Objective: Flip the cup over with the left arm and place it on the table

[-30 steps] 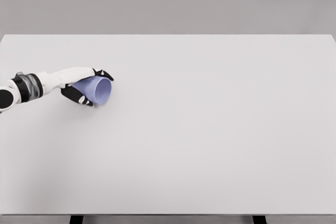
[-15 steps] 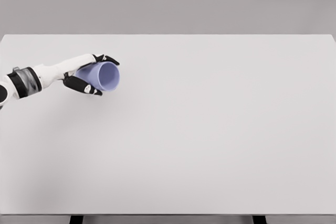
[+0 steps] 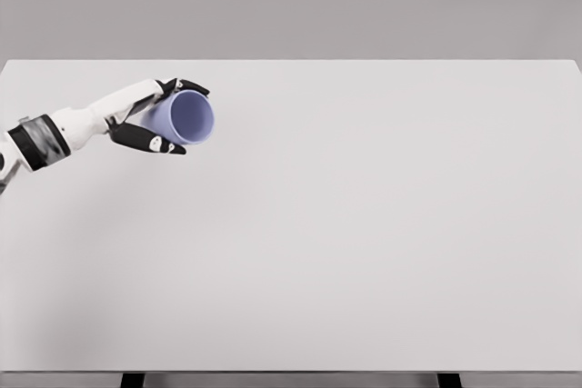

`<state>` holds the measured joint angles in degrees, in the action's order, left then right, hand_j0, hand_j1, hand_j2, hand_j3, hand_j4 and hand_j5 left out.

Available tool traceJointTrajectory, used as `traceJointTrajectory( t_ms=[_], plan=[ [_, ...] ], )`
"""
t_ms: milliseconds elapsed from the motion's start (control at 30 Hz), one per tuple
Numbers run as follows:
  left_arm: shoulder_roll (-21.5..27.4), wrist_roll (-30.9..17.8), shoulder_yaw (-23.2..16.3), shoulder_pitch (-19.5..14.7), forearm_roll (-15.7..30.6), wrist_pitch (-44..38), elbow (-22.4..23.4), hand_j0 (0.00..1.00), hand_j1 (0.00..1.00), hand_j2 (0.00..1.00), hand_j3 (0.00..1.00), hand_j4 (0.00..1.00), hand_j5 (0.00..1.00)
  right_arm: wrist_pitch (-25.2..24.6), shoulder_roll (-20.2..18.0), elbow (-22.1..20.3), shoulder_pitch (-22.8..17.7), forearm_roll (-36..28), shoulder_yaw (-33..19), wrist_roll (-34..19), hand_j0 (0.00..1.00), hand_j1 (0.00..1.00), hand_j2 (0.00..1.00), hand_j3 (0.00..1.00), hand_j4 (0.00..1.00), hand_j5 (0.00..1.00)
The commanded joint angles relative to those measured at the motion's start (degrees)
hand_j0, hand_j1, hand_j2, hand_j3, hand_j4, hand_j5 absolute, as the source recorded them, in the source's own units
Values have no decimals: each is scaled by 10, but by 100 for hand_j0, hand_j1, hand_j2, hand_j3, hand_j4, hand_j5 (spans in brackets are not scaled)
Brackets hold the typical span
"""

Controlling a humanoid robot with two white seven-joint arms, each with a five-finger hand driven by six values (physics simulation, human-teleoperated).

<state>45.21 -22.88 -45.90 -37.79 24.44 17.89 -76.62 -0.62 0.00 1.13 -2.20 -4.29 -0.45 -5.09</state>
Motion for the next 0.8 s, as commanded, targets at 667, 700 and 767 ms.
traceJointTrajectory(
  t_ms=[667,700,767],
  plan=[
    [-53,0,82,66,71,2,6,81,81,81,81,81,81,0,0,0,0,1,0,0,100,100,100,100,100,100],
    [-57,0,83,70,71,2,6,81,81,81,81,81,81,0,0,0,0,0,0,0,100,100,100,100,100,100],
    [-67,0,99,83,70,3,6,81,81,81,81,81,81,0,0,0,0,0,0,0,100,100,100,100,100,100]
  ],
)
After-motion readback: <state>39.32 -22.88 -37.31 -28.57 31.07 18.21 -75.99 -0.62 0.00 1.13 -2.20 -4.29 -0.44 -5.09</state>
